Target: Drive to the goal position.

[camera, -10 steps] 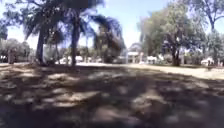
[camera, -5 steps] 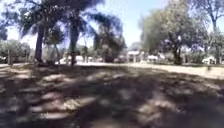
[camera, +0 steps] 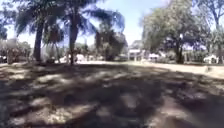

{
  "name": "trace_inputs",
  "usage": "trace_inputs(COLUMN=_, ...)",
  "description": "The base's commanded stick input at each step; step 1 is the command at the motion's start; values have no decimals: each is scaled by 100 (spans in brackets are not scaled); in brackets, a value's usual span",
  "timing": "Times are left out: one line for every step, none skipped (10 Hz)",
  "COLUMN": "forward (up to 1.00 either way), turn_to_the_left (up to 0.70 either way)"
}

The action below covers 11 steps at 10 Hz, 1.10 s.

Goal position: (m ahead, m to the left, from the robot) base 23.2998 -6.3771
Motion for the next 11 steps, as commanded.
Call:
trace_inputs(forward=70, turn_to_the_left=0)
trace_inputs(forward=70, turn_to_the_left=-28)
trace_inputs(forward=70, turn_to_the_left=-34)
trace_inputs(forward=70, turn_to_the_left=-35)
trace_inputs(forward=70, turn_to_the_left=-3)
trace_inputs(forward=70, turn_to_the_left=0)
trace_inputs(forward=70, turn_to_the_left=0)
trace_inputs(forward=70, turn_to_the_left=0)
trace_inputs(forward=70, turn_to_the_left=-4)
trace_inputs(forward=70, turn_to_the_left=-24)
trace_inputs(forward=70, turn_to_the_left=-28)
